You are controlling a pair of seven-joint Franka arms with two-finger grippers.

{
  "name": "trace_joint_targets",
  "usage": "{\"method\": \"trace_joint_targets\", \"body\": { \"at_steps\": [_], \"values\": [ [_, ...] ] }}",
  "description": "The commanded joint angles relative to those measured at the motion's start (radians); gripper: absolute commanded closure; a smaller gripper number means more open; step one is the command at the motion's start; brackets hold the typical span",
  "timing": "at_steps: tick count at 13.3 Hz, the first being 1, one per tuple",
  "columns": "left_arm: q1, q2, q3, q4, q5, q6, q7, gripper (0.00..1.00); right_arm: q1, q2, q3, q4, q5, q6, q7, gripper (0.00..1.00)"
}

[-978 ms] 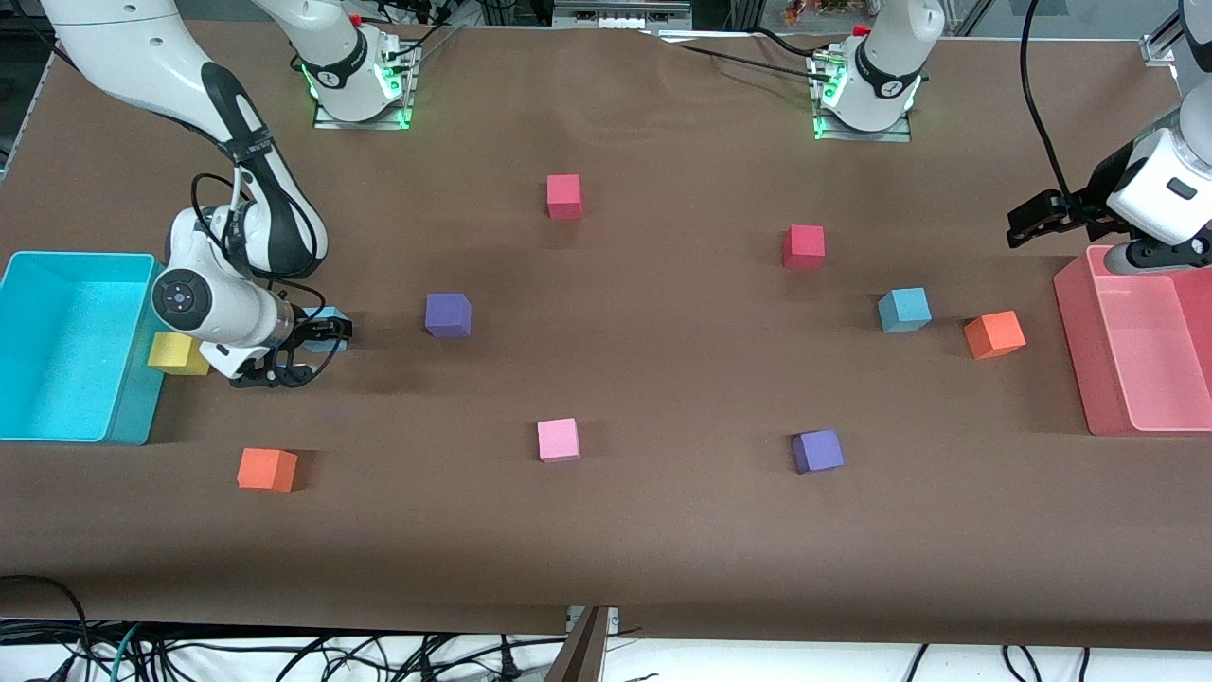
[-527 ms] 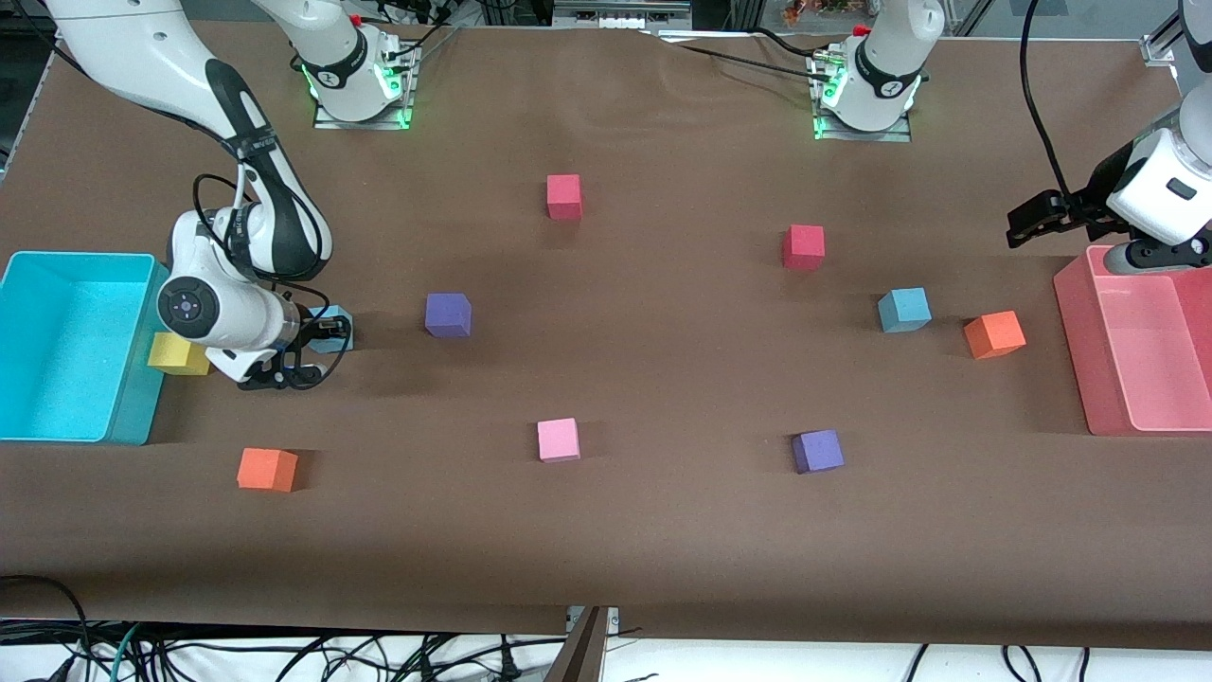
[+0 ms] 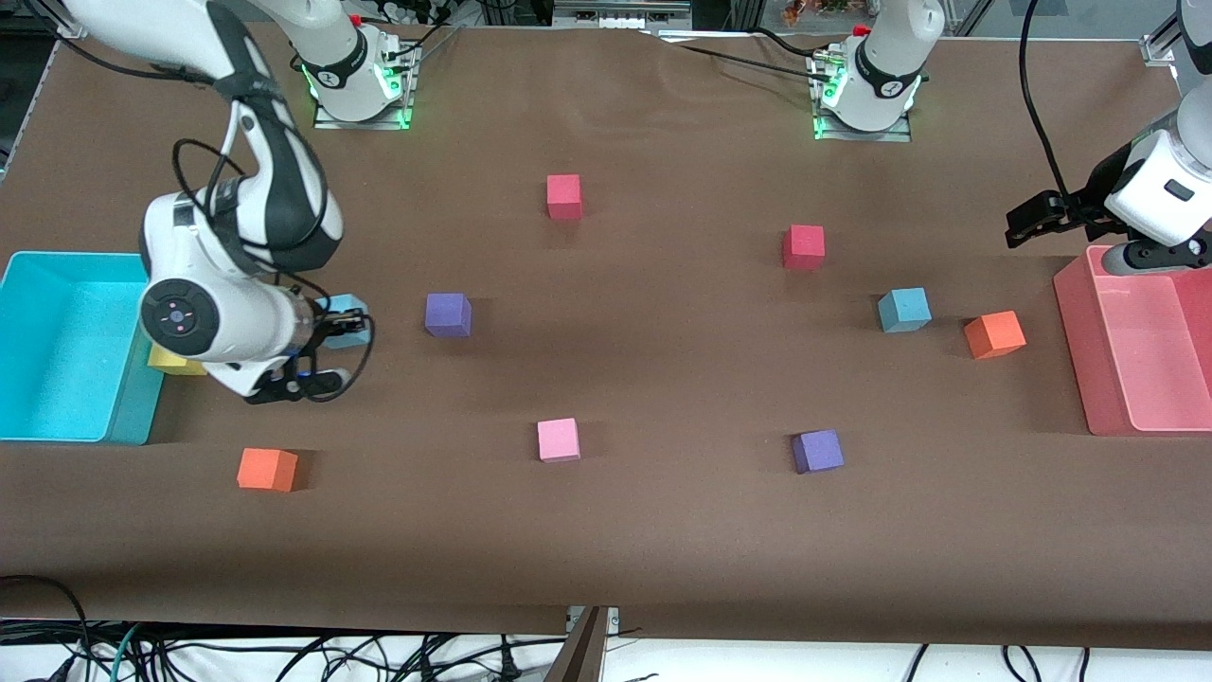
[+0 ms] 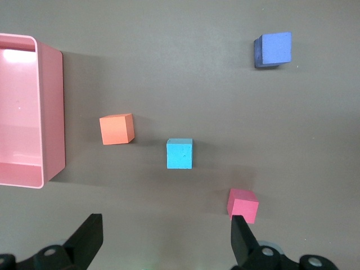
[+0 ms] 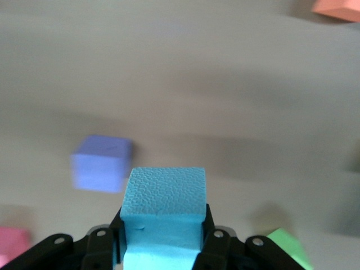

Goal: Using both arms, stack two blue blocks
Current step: 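Lift the light blue cube with the right gripper toward the table middle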

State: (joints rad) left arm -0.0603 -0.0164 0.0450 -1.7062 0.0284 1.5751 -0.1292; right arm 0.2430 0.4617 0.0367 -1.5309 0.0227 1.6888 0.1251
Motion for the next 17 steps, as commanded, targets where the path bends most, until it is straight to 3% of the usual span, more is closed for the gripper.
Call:
{"method": "trace_joint_targets", "body": {
  "at_steps": [1, 7, 12, 17],
  "values": [
    [0.010, -0.013, -0.002, -0.023, 0.025, 0.017, 0.026, 0.00, 0.134, 0.104, -0.008, 0.165, 0.036, -0.063, 0.175, 1.00],
    [0.016, -0.013, -0.002, -0.041, 0.025, 0.042, 0.026, 0.00, 0.380, 0.290, -0.006, 0.374, 0.098, -0.017, 0.500, 1.00],
    [0.016, -0.013, 0.007, -0.050, 0.025, 0.049, 0.026, 0.00, 0.510, 0.400, -0.006, 0.380, 0.100, 0.192, 0.646, 1.00],
    [0.014, 0.012, 0.006, -0.035, 0.024, 0.034, 0.026, 0.00, 0.562, 0.463, -0.006, 0.380, 0.125, 0.281, 0.700, 1.00]
  ]
}}
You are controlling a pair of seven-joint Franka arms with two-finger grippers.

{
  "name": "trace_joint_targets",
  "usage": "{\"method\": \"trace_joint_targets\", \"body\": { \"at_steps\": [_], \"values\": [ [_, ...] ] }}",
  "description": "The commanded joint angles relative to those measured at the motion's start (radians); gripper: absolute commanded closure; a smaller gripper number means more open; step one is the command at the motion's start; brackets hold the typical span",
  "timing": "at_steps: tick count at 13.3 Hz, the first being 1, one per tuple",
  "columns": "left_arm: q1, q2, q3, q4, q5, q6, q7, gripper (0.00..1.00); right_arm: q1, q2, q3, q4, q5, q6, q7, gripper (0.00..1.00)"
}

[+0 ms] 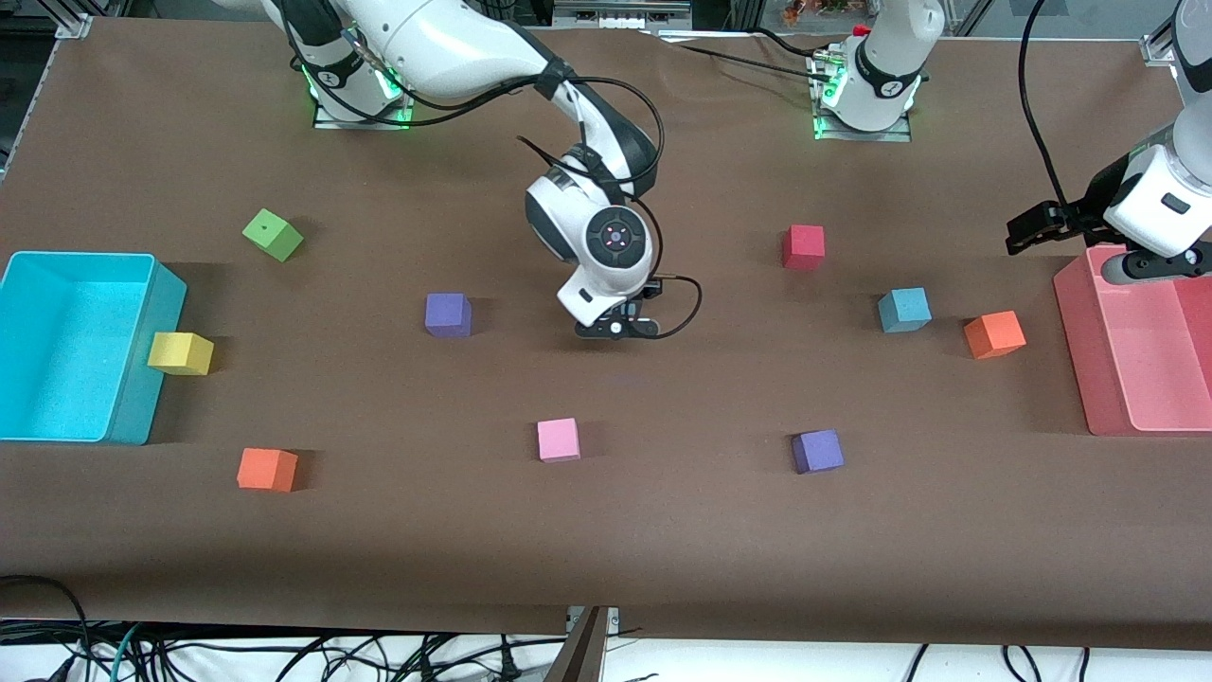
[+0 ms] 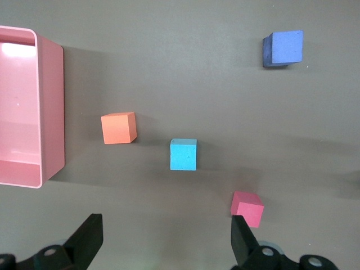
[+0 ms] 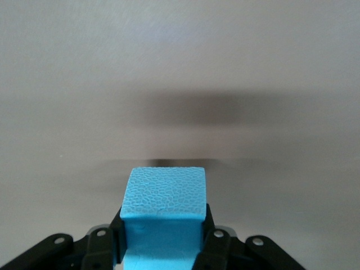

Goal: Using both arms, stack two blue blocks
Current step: 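Lower the cube with the right gripper while the left gripper reaches another cube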

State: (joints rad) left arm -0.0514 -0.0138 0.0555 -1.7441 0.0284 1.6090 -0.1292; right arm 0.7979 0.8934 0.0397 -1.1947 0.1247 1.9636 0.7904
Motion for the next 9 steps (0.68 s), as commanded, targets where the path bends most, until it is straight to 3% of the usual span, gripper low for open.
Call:
{"method": "trace_joint_targets", "body": {
  "at_steps": [1, 2, 3, 4, 5, 6, 7, 9],
  "values": [
    [0.005, 0.011, -0.005, 0.003, 0.024, 0.000, 0.026, 0.00, 0.012, 0.035, -0.009, 0.044, 0.023, 0.009, 0.044, 1.00],
    [0.004, 0.011, -0.005, 0.002, 0.024, 0.002, 0.022, 0.00, 0.012, 0.039, -0.009, 0.043, 0.023, 0.009, 0.044, 1.00],
    [0.005, 0.014, -0.005, -0.001, 0.024, 0.006, 0.019, 0.00, 0.012, 0.044, -0.009, 0.043, 0.023, 0.009, 0.044, 0.73],
    [0.005, 0.015, -0.005, -0.008, 0.024, 0.018, 0.023, 0.00, 0.010, 0.045, -0.009, 0.040, 0.023, 0.009, 0.046, 0.59],
    [0.005, 0.014, -0.005, -0.014, 0.024, 0.032, 0.023, 0.00, 0.010, 0.045, -0.009, 0.040, 0.023, 0.011, 0.050, 0.18],
    [0.005, 0.014, -0.005, -0.020, 0.024, 0.035, 0.023, 0.00, 0.010, 0.045, -0.009, 0.041, 0.023, 0.014, 0.044, 0.14],
    [0.005, 0.014, -0.005, -0.026, 0.024, 0.041, 0.023, 0.00, 0.010, 0.044, -0.009, 0.041, 0.023, 0.018, 0.043, 0.01],
    [0.005, 0.008, -0.005, -0.064, 0.024, 0.084, 0.025, 0.00, 0.010, 0.044, -0.010, 0.041, 0.021, 0.020, 0.038, 0.01]
  ]
}}
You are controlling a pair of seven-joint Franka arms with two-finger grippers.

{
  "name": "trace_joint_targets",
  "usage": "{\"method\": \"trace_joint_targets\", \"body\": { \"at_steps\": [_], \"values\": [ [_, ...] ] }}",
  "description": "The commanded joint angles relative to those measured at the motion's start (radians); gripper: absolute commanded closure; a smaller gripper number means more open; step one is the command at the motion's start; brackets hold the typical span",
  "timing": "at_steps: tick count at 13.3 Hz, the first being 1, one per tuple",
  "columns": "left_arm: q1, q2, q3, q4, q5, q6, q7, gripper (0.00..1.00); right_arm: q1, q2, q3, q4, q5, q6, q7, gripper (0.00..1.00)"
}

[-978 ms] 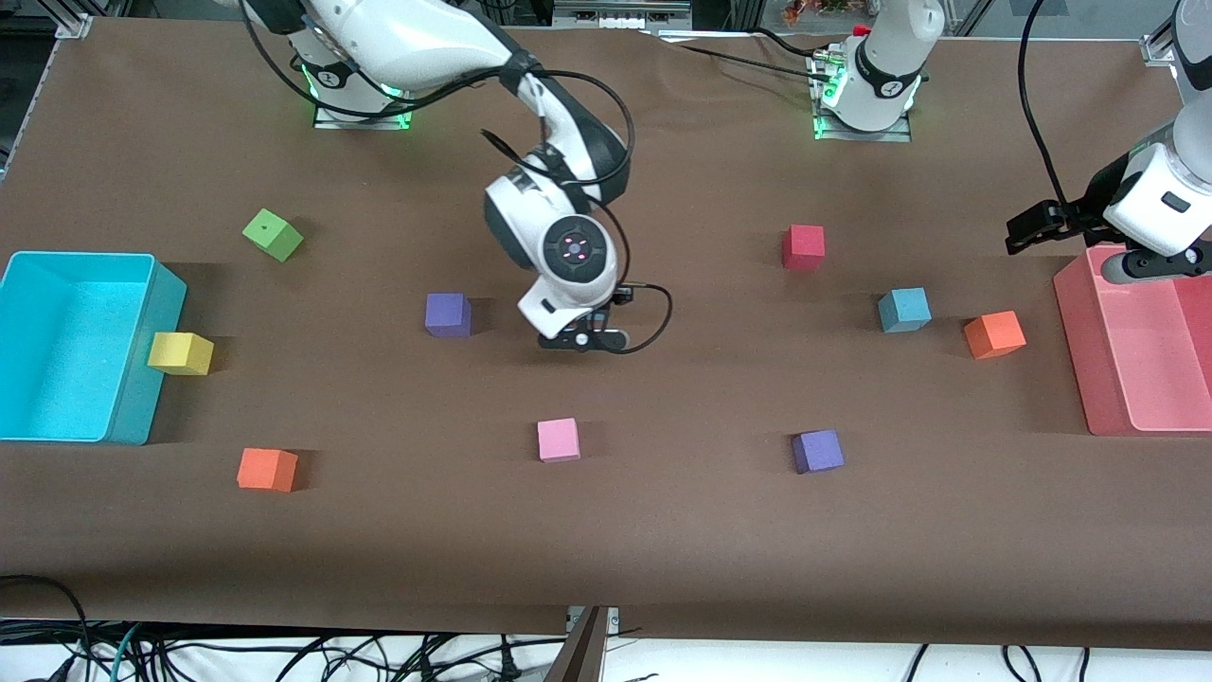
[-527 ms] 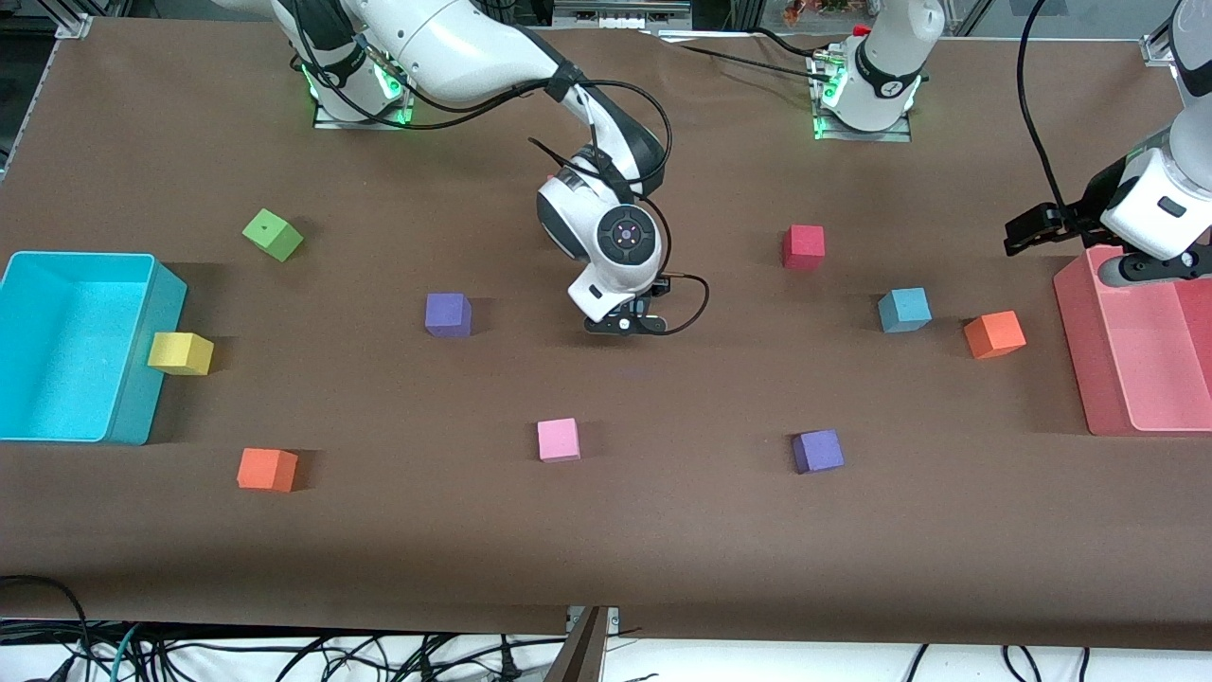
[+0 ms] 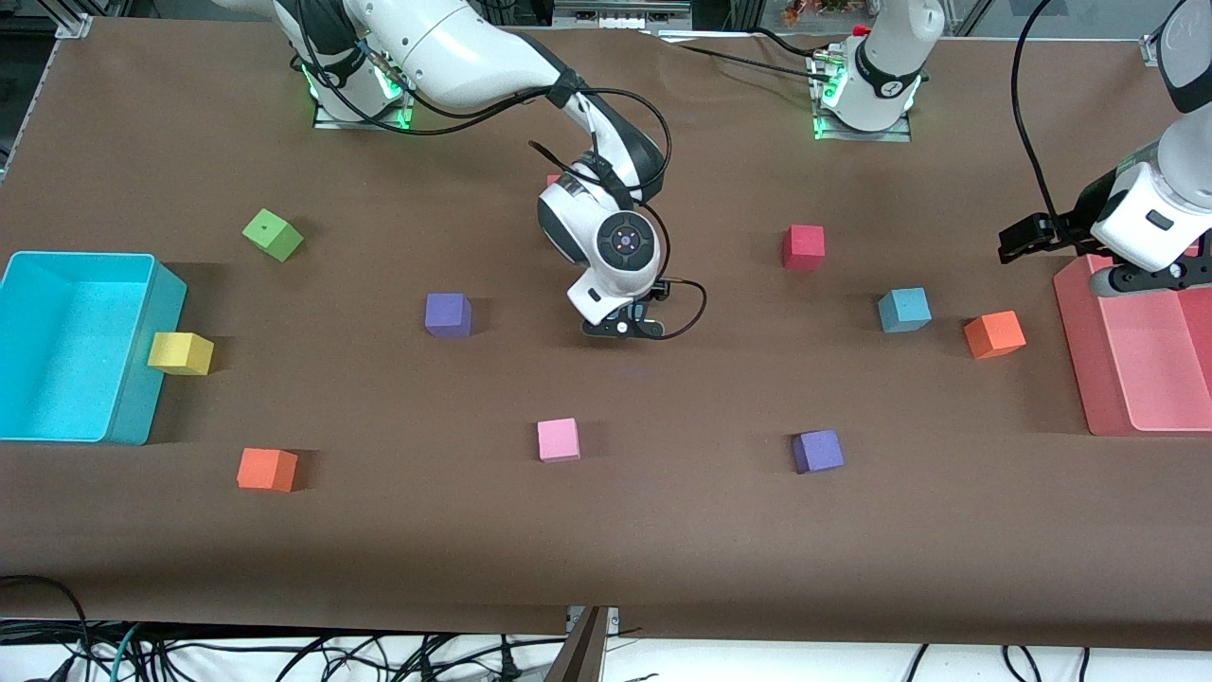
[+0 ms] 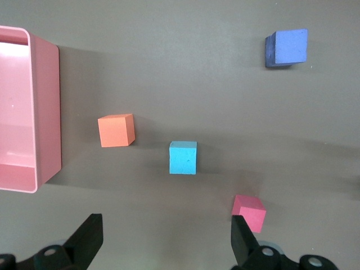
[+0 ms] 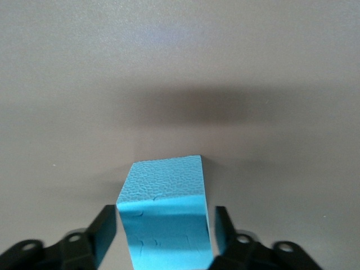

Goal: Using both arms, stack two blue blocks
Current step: 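Lower the cube with the right gripper while the left gripper reaches another cube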

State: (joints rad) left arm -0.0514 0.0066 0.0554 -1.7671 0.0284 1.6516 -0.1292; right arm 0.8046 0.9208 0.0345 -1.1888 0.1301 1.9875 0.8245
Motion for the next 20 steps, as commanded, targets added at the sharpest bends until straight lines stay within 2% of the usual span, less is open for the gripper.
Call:
{"method": "trace_joint_targets", "body": {
  "at_steps": [1, 5, 10, 13, 15, 16, 18, 20],
  "values": [
    [0.005, -0.013, -0.005, -0.052, 0.024, 0.054, 0.025, 0.00, 0.004, 0.017, -0.005, 0.037, 0.016, -0.004, 0.002, 0.01],
    [0.005, -0.010, -0.005, -0.087, 0.024, 0.099, 0.028, 0.00, -0.005, -0.012, -0.005, 0.051, 0.017, -0.006, -0.002, 0.01],
    [0.005, -0.017, -0.005, -0.184, 0.022, 0.201, 0.026, 0.00, -0.022, -0.072, -0.005, 0.061, 0.019, -0.070, -0.031, 0.01],
    [0.008, -0.016, -0.005, -0.267, 0.013, 0.299, 0.029, 0.00, -0.027, -0.134, -0.007, 0.060, 0.028, -0.123, -0.172, 0.00],
    [0.008, -0.011, -0.005, -0.307, 0.013, 0.365, 0.049, 0.00, -0.027, -0.155, -0.015, 0.037, 0.081, -0.122, -0.403, 0.00],
    [0.007, -0.011, -0.005, -0.330, 0.013, 0.387, 0.052, 0.00, -0.047, -0.201, -0.013, -0.013, 0.094, -0.116, -0.535, 0.00],
    [0.007, -0.008, -0.005, -0.411, 0.011, 0.483, 0.051, 0.00, -0.065, -0.304, -0.015, -0.176, 0.163, -0.058, -0.776, 0.00],
    [0.008, 0.012, -0.003, -0.488, 0.011, 0.578, 0.051, 0.00, -0.091, -0.364, -0.015, -0.311, 0.224, 0.032, -1.041, 0.00]
  ]
}}
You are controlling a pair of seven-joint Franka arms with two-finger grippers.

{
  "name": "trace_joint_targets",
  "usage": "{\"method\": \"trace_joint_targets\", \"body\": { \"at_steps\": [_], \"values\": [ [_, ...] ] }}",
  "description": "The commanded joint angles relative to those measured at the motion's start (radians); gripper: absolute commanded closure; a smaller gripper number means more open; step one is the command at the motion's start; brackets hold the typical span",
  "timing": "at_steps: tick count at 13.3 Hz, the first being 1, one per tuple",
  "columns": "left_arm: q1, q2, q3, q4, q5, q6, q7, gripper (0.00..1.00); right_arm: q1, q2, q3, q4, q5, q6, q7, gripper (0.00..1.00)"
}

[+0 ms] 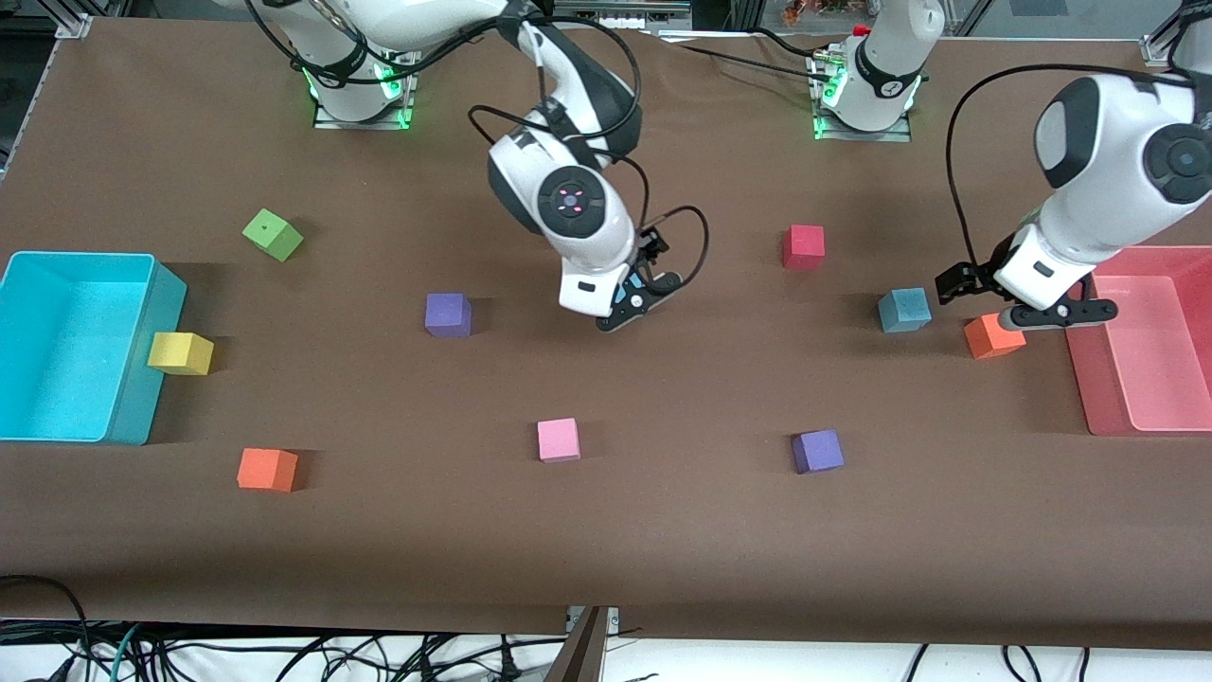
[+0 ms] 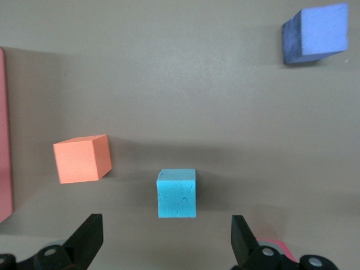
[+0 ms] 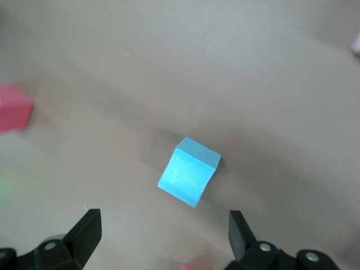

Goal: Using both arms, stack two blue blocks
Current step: 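Lower the cube with the right gripper while the left gripper reaches another cube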

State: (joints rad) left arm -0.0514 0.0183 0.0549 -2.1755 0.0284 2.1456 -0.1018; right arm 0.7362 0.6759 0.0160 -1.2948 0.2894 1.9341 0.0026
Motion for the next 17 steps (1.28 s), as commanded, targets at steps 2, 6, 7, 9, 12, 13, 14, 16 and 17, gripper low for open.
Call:
{"method": "trace_joint_targets", "body": {
  "at_steps": [2, 6, 7, 9, 12, 13, 14, 16, 17],
  "values": [
    [0.008, 0.035, -0.004, -0.093, 0.010, 0.100, 0.024, 0.00, -0.043, -0.141, 0.004, -0.279, 0.153, 0.130, -0.364, 0.00],
    [0.015, 0.110, -0.004, -0.105, 0.004, 0.129, 0.022, 0.00, -0.086, -0.141, 0.002, -0.394, 0.396, 0.187, -0.723, 0.00],
    [0.015, 0.127, -0.004, -0.113, -0.010, 0.137, 0.024, 0.00, -0.103, -0.141, 0.002, -0.426, 0.416, 0.222, -0.807, 0.00],
    [0.013, 0.150, -0.004, -0.162, -0.027, 0.228, 0.024, 0.00, -0.106, -0.141, 0.002, -0.468, 0.462, 0.284, -0.915, 0.00],
    [0.012, 0.207, -0.004, -0.185, -0.028, 0.278, 0.022, 0.00, -0.118, -0.139, 0.002, -0.518, 0.535, 0.339, -1.102, 0.00],
    [0.008, 0.209, -0.004, -0.187, -0.028, 0.283, 0.022, 0.00, -0.129, -0.138, 0.004, -0.537, 0.598, 0.353, -1.198, 0.00],
    [0.008, 0.215, -0.004, -0.188, -0.028, 0.293, 0.022, 0.00, -0.132, -0.133, 0.002, -0.555, 0.687, 0.361, -1.321, 0.00],
    [0.008, 0.229, -0.004, -0.195, -0.028, 0.315, 0.024, 0.01, -0.136, -0.128, 0.004, -0.606, 0.859, 0.394, -1.507, 0.00],
    [0.008, 0.233, -0.004, -0.201, -0.028, 0.323, 0.024, 0.03, -0.136, -0.127, 0.002, -0.630, 0.910, 0.402, -1.583, 0.00]
  ]
}}
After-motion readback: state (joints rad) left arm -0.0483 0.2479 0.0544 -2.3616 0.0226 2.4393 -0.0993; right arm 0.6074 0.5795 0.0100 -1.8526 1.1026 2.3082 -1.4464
